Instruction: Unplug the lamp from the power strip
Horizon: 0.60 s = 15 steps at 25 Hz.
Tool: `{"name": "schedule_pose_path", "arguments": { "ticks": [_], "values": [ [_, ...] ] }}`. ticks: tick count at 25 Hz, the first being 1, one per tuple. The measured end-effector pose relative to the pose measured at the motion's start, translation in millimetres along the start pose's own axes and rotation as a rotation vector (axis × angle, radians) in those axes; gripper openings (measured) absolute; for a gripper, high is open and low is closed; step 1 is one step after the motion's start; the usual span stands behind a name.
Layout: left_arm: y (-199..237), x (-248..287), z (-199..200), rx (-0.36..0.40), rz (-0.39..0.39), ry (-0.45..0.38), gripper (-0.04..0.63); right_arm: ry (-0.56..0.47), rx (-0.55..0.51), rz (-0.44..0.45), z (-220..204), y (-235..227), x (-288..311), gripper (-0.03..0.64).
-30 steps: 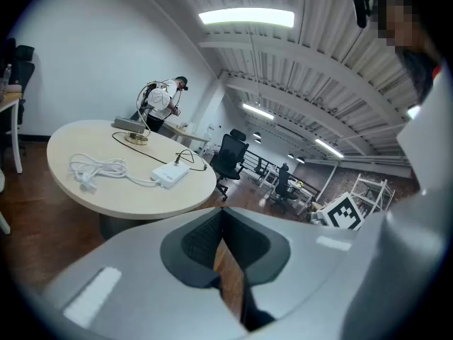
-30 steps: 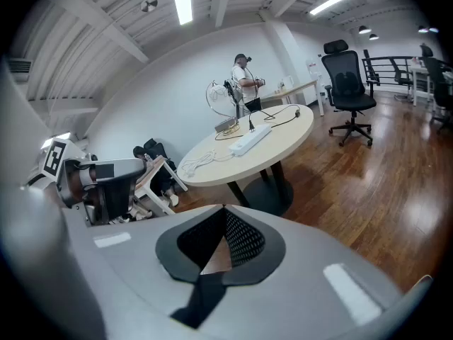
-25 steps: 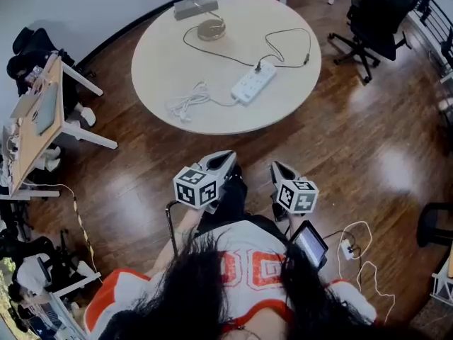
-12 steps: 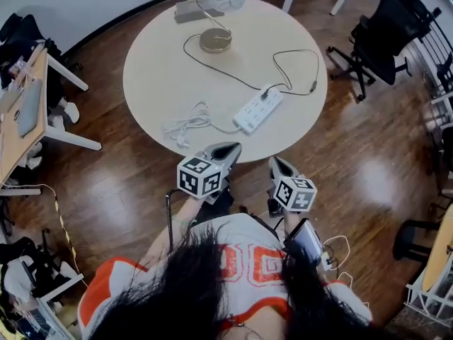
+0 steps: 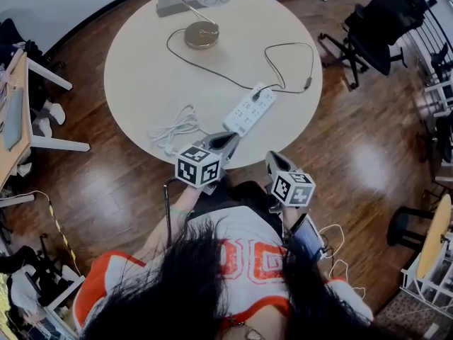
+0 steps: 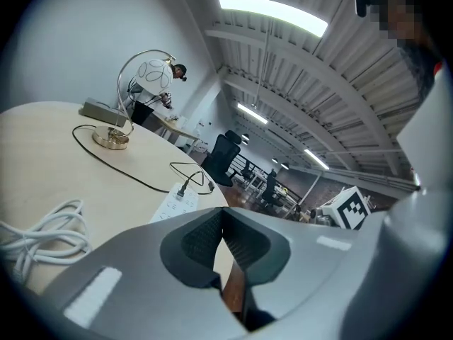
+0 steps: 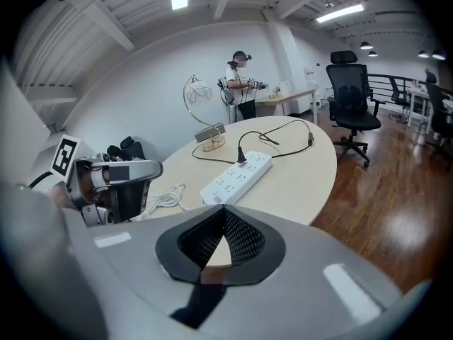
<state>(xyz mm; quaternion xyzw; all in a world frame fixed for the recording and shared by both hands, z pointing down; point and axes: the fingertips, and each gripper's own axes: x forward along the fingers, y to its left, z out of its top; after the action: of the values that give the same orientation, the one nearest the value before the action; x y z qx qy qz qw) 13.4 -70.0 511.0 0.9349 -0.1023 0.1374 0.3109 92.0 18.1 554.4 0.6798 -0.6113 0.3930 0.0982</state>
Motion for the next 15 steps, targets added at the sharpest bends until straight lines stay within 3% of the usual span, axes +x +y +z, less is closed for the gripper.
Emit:
{"name": "schedule_pose_path", "arguments": {
  "ticks": [8,15],
  "values": [
    [19,36,13,-0.025,0.053,0.013,0.000,0.032,-0.020,0.035,22,-27,15,0.002],
    [41,71,14,-0.060,0.153,0.024,0.000,0.091,-0.105,0.137,58,-43,44,0.002]
  ]
}}
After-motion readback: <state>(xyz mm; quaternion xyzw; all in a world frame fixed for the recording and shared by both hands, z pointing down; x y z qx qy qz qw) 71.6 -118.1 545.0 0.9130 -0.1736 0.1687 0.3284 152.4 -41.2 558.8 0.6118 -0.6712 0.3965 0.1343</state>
